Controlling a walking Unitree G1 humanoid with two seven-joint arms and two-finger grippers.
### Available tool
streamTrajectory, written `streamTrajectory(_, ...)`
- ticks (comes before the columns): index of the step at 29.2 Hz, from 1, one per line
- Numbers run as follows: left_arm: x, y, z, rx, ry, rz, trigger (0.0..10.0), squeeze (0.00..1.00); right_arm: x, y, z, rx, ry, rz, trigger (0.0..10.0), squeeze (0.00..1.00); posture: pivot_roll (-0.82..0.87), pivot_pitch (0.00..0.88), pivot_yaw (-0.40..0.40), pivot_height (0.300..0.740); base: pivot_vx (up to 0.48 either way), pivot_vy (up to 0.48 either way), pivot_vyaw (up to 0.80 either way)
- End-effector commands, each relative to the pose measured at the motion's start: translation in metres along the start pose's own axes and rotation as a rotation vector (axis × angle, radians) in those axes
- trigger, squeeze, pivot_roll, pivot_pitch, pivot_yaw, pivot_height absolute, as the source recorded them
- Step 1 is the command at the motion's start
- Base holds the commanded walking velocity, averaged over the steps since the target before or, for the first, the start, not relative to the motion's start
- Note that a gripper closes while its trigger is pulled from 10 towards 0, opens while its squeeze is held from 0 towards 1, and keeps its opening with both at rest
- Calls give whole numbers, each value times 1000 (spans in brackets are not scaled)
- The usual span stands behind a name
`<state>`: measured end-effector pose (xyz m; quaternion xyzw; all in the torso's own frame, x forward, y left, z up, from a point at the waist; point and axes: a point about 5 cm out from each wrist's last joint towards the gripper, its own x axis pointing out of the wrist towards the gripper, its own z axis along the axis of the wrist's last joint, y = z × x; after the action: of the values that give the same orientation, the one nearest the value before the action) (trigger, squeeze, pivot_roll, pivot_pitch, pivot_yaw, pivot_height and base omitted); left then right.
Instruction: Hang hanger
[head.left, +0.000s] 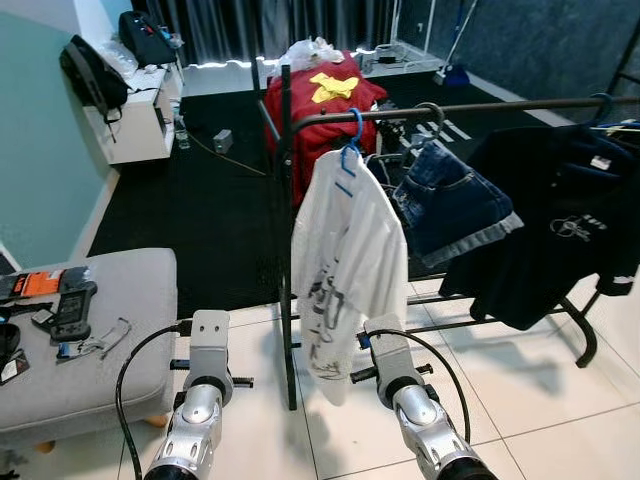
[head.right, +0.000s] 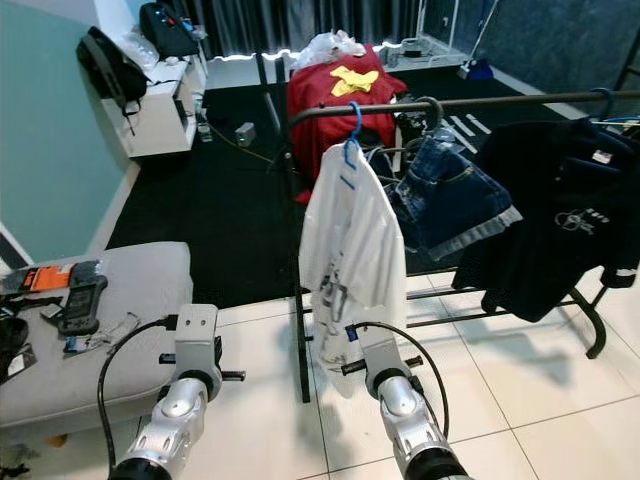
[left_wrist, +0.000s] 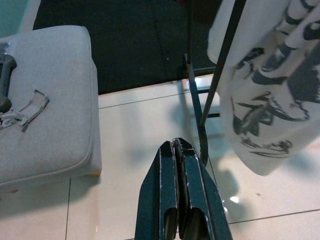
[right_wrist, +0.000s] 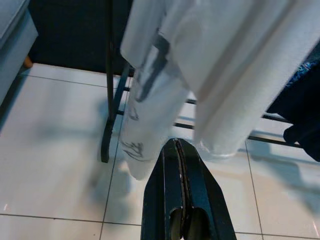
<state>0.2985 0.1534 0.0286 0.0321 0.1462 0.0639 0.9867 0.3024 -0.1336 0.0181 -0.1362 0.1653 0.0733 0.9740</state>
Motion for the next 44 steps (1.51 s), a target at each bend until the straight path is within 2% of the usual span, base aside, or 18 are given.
streamTrajectory(1,1,3,2,19,-7,-2,10000,0,0,1,1,5,-7,0,10000,0,-84,28,20,740,0,0,800)
streamTrajectory(3,2,3,2,32,1,-8,10000,0,0,1,1,6,-6,-1,10000,0,-84,31,24,740,0,0,800)
streamTrajectory(6,0,-2,3,116,-14,-22,10000,0,0,2,1,13,-6,-5,10000,0,-80,28,32,740,0,-471,800)
streamTrajectory(8,0,0,0,106,-1,-7,10000,0,0,2,1,14,-5,-6,10000,0,-81,25,32,740,0,-469,800)
streamTrajectory(9,0,2,-2,74,19,8,10000,0,0,2,1,17,-5,-9,10000,0,-82,29,29,740,0,0,800)
streamTrajectory(11,0,2,-2,74,19,8,10000,0,0,2,1,17,-5,-9,10000,0,-82,29,29,740,0,0,800)
streamTrajectory(12,0,5,-3,45,28,17,10000,0,0,1,1,28,-2,-27,10000,0,-80,29,26,740,0,0,0)
streamTrajectory(32,2,1,4,63,-12,-28,10000,0,0,-3,-2,60,14,-57,10000,0,-81,23,30,740,0,0,0)
streamTrajectory(35,1,-4,6,22,-23,-65,10000,0,0,-4,-3,60,18,-67,10000,0,-81,22,28,740,0,0,0)
streamTrajectory(38,1,-5,6,31,-22,-70,10000,0,0,-5,-3,68,15,-74,10000,0,-81,17,26,740,0,0,0)
streamTrajectory(41,2,-7,11,64,-47,-55,10000,0,2,-11,7,93,-34,-122,10000,0,-81,12,22,740,0,0,0)
streamTrajectory(43,1,-8,14,52,-77,-70,10000,0,2,-20,20,39,-118,-192,10000,0,-81,15,26,740,0,0,0)
streamTrajectory(44,1,-8,14,52,-77,-70,10000,0,2,-20,20,39,-118,-192,10000,0,-81,15,26,740,0,0,0)
